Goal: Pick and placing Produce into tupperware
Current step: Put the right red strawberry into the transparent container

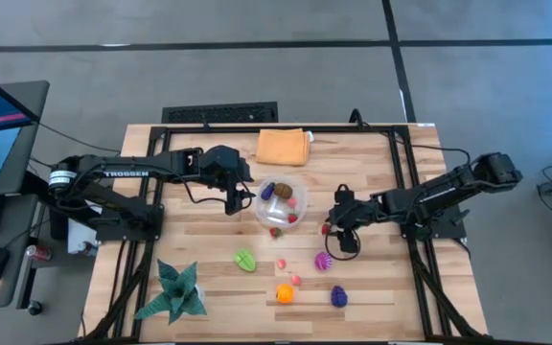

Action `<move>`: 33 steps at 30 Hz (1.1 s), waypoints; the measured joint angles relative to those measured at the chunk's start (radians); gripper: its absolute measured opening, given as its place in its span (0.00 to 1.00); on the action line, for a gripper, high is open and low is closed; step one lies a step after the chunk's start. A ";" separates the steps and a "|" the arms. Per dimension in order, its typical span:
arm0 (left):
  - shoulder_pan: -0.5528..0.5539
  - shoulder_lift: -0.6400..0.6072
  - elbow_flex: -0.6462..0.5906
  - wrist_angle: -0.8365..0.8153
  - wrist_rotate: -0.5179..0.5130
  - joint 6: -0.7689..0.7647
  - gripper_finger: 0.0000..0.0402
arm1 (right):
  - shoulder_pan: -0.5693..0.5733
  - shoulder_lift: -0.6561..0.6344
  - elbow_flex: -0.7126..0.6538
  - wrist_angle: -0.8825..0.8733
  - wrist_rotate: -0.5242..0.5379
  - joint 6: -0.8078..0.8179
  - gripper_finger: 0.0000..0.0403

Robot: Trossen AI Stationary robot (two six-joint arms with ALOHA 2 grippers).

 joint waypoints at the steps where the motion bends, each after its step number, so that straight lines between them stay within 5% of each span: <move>1: 0.000 0.000 0.000 0.000 -0.004 0.000 0.53 | -0.003 0.002 0.000 -0.009 -0.004 -0.002 0.58; 26: 0.000 0.000 0.000 -0.003 -0.025 -0.010 0.53 | -0.012 0.162 0.001 0.072 -0.040 0.047 0.58; 33: 0.000 0.000 0.000 -0.003 -0.030 -0.010 0.53 | -0.014 0.163 0.000 0.076 -0.034 0.073 0.49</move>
